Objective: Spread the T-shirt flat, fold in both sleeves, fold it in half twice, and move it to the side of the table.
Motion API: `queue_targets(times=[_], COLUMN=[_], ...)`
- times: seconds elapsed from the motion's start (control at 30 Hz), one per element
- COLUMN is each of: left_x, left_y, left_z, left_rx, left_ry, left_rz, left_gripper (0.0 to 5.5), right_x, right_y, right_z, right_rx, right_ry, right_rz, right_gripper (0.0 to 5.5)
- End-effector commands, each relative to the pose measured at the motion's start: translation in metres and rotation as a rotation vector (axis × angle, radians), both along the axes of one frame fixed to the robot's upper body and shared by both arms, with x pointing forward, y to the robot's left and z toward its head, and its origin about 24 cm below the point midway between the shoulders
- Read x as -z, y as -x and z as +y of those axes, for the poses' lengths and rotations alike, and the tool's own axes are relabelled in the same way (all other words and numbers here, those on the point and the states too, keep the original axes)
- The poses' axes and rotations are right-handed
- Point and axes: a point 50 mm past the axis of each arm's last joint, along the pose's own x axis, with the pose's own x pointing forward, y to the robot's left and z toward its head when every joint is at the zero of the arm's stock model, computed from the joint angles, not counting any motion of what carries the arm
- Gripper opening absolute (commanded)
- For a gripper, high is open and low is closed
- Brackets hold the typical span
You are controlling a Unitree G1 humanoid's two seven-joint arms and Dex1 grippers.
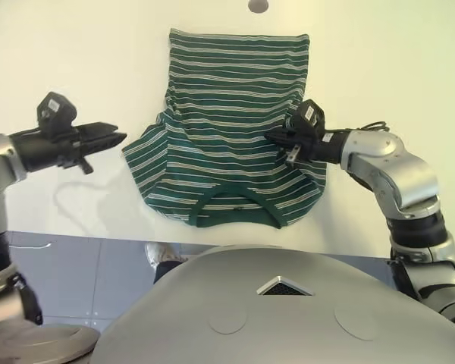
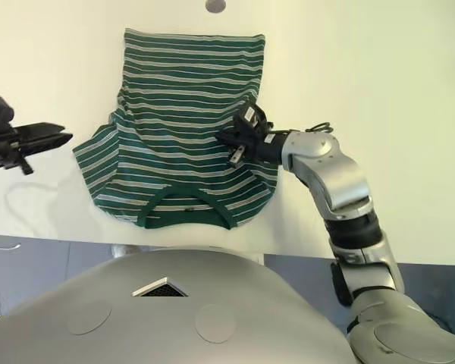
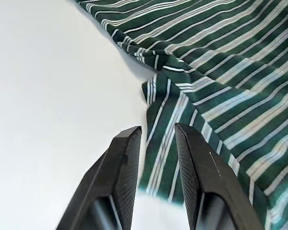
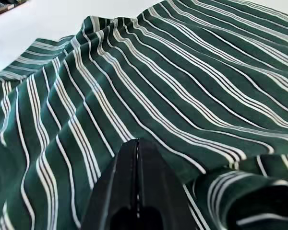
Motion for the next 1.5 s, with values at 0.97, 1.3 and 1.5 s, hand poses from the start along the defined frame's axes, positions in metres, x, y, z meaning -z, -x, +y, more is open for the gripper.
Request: queue_targets(times=[0.97,1.3,1.5], left_x=[0.062,0.045,0.014], left_y=[-0.002,0.005,-0.004], left_z=[-0.117,-0.106,-0.098], left_rx=[0.143,0.303,0.335], left_ry=[0.141,-0.028,-0.101], left_rz=[0.094,-0.007,-0.124], left_gripper=[0.04,1.03,1.03], right_x=[0.004,-0.034,0.008], right_y=[-0.025,-0.012,0.009], right_z=[-0.019,-0.073,-0.107], right_rx=[0.049,0.229,0.337], right_ry=[0.202,0.031,0.110], right_rz=[-0.057,0.038,0.219], right_gripper=[0.00,0.67,1.39])
